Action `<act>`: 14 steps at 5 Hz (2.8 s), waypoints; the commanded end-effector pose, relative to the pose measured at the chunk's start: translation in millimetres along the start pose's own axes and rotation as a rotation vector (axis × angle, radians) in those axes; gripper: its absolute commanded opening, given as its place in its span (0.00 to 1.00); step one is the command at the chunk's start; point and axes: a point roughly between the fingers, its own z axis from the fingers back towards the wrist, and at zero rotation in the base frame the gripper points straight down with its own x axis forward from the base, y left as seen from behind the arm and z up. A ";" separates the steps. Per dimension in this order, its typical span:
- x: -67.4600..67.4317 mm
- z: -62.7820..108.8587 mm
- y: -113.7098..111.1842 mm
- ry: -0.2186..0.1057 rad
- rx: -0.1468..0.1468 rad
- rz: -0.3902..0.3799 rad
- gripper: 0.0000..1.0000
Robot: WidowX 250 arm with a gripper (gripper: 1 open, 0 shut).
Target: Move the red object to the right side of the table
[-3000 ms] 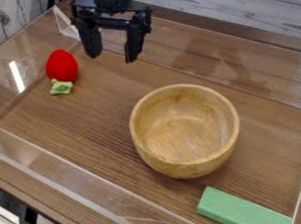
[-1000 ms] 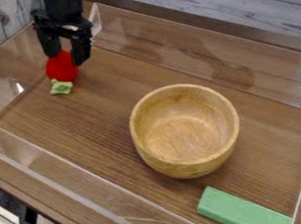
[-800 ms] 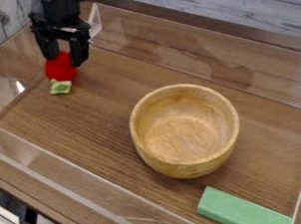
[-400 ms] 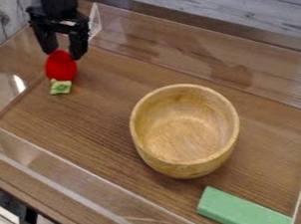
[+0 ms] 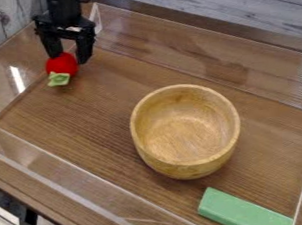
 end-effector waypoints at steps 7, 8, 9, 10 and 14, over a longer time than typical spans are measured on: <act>19.2 36.2 -6.2 -0.124 -0.123 -0.038 0.00; 19.2 25.0 -16.7 -0.119 -0.140 -0.135 0.00; 18.2 13.6 -25.9 -0.113 -0.156 -0.223 0.00; 23.9 19.3 -15.8 -0.117 -0.170 -0.227 0.00; 11.5 43.9 -10.7 -0.121 -0.203 -0.263 0.00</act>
